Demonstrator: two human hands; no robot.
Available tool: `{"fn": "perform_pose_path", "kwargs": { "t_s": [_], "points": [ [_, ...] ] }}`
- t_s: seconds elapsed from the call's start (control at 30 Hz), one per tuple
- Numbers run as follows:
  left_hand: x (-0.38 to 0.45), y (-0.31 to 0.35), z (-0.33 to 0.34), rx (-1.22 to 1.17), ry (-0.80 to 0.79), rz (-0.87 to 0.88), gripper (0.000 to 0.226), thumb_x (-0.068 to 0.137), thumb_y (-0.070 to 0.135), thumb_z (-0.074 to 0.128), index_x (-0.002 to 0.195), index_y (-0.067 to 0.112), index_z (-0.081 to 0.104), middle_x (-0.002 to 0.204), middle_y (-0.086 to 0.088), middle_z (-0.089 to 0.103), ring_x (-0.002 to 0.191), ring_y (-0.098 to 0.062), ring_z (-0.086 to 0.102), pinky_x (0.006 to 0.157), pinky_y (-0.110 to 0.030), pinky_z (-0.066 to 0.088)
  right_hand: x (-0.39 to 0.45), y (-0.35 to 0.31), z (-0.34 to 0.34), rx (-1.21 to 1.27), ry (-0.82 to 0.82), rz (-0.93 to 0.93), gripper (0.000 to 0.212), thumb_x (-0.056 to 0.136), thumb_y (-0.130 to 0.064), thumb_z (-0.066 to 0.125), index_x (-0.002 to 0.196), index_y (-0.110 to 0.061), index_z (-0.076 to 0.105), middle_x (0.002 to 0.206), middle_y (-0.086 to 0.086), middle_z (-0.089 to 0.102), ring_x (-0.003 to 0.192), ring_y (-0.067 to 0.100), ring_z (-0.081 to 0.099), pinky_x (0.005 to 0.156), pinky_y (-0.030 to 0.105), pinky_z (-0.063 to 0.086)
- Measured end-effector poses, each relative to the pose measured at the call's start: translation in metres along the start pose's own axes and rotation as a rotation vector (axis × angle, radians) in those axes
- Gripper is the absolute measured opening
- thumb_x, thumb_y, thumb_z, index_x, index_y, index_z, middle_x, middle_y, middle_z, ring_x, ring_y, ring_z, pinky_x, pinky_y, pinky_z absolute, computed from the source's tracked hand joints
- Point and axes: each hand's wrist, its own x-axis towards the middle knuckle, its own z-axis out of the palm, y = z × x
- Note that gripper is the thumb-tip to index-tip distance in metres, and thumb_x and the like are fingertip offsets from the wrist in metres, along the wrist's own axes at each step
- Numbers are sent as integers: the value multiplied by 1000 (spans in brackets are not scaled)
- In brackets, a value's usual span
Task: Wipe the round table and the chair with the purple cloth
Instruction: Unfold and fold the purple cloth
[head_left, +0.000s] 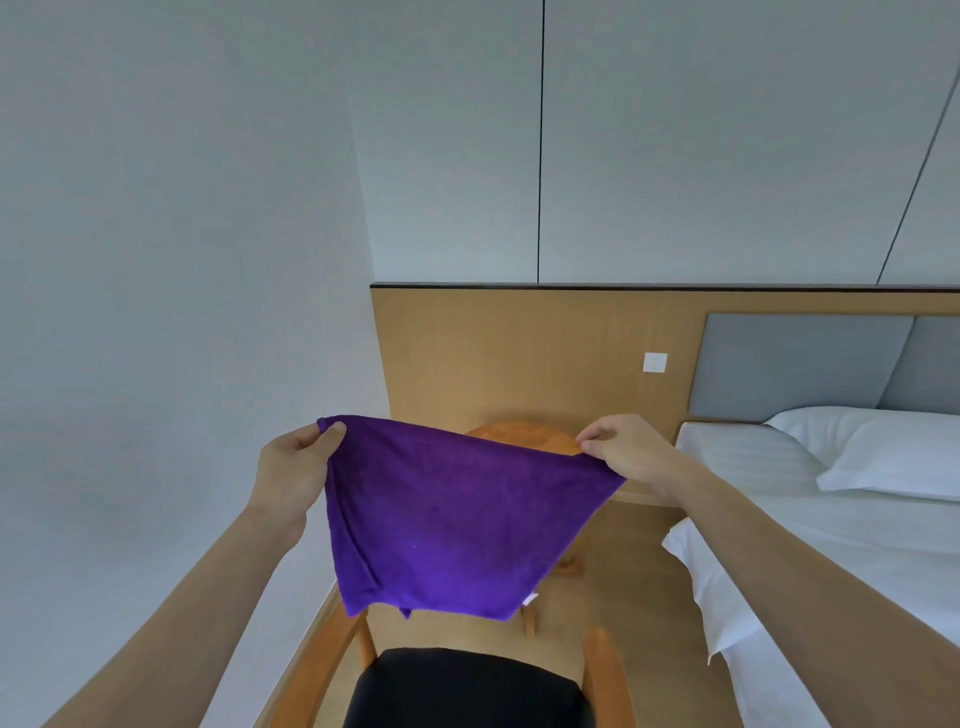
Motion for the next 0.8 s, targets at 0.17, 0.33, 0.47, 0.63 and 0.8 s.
{"fn": "perform_pose_path", "kwargs": {
  "t_s": [0.17, 0.33, 0.47, 0.63, 0.8],
  "points": [
    [-12, 7, 14, 26, 40, 85, 19, 102, 17, 59, 93, 18, 76, 88, 7, 73, 68, 5, 63, 67, -16, 44, -7, -5, -24, -183, -317, -75, 60, 70, -35, 93, 122, -28, 65, 124, -10, 59, 115, 13, 57, 99, 33, 51],
    [-20, 14, 23, -55, 85, 77, 19, 102, 16, 58, 101, 12, 76, 97, -2, 76, 88, -16, 67, 74, -23, 48, 5, -2, -42, -358, -156, -187, 13, 88, -16, 78, 95, -24, 69, 102, -3, 67, 99, 20, 64, 80, 27, 48],
    [-29, 17, 28, -94, 98, 67, 20, 103, 17, 56, 98, 16, 75, 101, -4, 76, 95, -21, 68, 81, -31, 53, 1, -3, -55, -312, -118, -210, 31, 100, -23, 63, 90, 6, 67, 106, 18, 65, 103, 36, 63, 91, 44, 50],
    [-44, 22, 32, -91, -32, 57, 27, 96, 0, 57, 108, 18, 72, 105, -8, 76, 99, -29, 70, 85, -42, 55, -16, -10, -65, -45, -95, -123, 32, 104, -20, 55, 76, -5, 62, 60, 3, 54, 50, 11, 51, 53, 23, 42],
    [-72, 42, 57, 16, -210, 83, 29, 93, 6, 66, 118, 23, 66, 104, -6, 77, 95, -26, 74, 82, -41, 58, -38, -30, -64, 287, -96, -10, 12, 96, -3, 57, 105, -5, 64, 82, 10, 61, 58, 14, 57, 45, 24, 44]
  ]
}}
